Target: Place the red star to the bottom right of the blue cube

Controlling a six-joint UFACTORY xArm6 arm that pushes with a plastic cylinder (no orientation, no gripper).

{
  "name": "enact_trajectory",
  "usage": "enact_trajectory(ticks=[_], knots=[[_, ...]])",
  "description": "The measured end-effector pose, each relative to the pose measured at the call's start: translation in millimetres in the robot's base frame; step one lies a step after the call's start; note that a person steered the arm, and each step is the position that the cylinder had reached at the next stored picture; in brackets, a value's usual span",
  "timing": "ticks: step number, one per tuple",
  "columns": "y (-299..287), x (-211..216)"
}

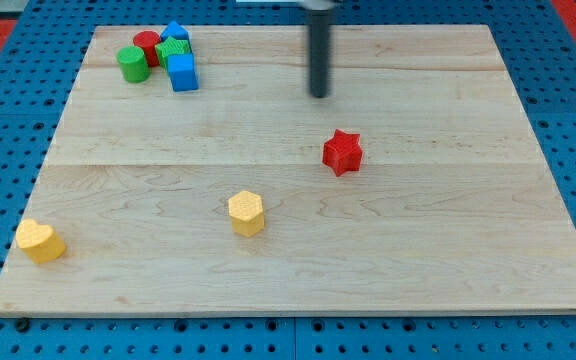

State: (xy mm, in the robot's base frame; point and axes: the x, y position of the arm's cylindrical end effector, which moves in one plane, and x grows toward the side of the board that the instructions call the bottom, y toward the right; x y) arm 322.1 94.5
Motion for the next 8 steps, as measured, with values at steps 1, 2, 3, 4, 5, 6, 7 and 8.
enact_trajectory(ticks=[1, 2, 3, 4, 5, 6, 7, 8], knots=[[80, 70], [32, 133], [-99, 124], [-148, 90], [-100, 124], [-64, 97], [-106, 78], [-196, 64]])
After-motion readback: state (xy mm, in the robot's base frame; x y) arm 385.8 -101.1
